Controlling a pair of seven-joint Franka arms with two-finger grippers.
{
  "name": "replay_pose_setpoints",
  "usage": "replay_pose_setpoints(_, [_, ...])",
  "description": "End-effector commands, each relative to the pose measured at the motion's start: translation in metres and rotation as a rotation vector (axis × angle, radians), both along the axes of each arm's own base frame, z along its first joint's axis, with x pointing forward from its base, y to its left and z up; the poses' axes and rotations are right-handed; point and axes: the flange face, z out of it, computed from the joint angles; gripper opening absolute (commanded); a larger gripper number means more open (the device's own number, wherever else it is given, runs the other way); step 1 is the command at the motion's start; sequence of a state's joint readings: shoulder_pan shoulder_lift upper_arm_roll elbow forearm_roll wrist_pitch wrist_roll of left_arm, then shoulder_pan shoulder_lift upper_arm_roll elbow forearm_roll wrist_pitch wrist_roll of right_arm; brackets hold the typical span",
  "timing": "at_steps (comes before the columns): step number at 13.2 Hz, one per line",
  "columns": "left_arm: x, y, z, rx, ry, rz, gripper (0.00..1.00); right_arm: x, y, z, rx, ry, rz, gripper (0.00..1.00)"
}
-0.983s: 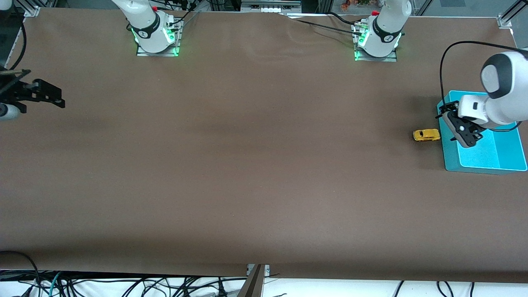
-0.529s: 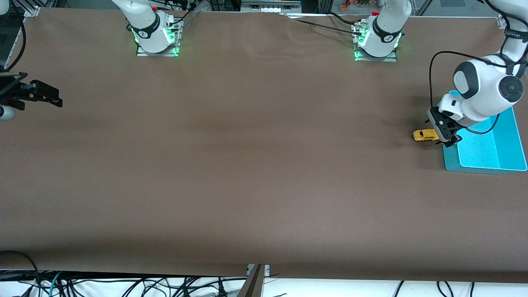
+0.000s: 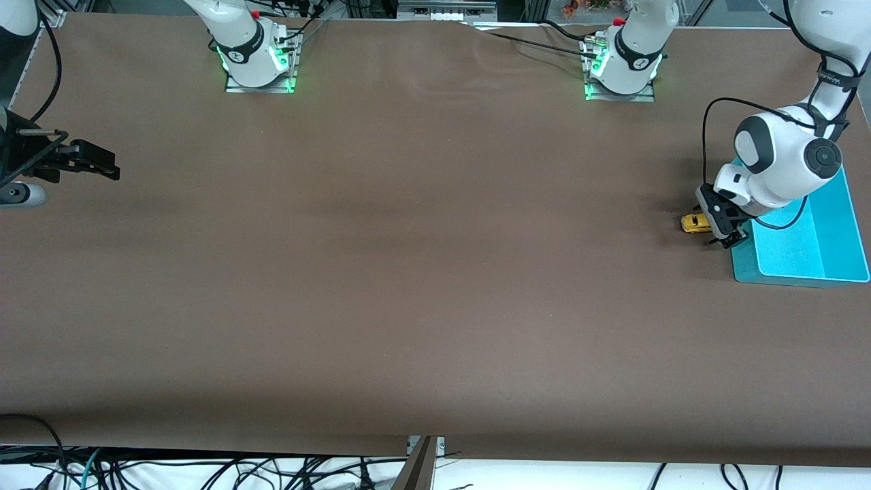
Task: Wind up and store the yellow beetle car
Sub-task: 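Lower the left gripper and grasp the car beside the tray, then lift the car with the left gripper and lower it into the tray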
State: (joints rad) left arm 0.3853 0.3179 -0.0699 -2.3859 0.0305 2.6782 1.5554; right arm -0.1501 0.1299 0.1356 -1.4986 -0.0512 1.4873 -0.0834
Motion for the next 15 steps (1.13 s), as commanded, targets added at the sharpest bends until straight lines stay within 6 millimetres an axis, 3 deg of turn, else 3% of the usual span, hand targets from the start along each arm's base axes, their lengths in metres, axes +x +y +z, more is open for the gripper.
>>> replay_pose_setpoints(1, [-0.005,0.003,-0.004,0.001,-0.002,-0.02,0.97,0.002,-0.004,-0.001,0.015,-0.002,-0.018,1.0])
replay_pose_setpoints(2, [-0.007,0.003,-0.005,0.0,0.001,-0.018,0.95,0.002,-0.004,-0.001,0.015,-0.002,-0.018,1.0])
replay_pose_setpoints(4, [-0.007,0.003,-0.004,0.0,0.0,-0.036,0.47,0.004,-0.005,-0.003,0.014,-0.003,-0.016,1.0])
replay_pose_setpoints(6, [-0.007,0.004,-0.002,0.001,-0.004,-0.069,0.15,0.005,-0.006,-0.004,0.015,-0.002,-0.017,1.0])
replay_pose_setpoints(8, [-0.006,0.002,0.0,-0.001,-0.001,-0.093,0.08,0.005,-0.007,-0.003,0.013,-0.006,-0.017,1.0])
replay_pose_setpoints(10, [0.001,-0.007,0.016,-0.001,-0.008,-0.117,0.08,0.005,-0.006,-0.003,0.015,-0.007,-0.017,1.0])
replay_pose_setpoints(13, [0.023,-0.062,0.052,-0.056,0.012,-0.159,0.08,0.006,-0.007,-0.004,0.014,-0.006,-0.014,1.0])
replay_pose_setpoints(15, [0.043,-0.083,0.074,-0.087,0.037,-0.183,0.08,0.006,-0.008,-0.004,0.013,-0.006,-0.017,1.0])
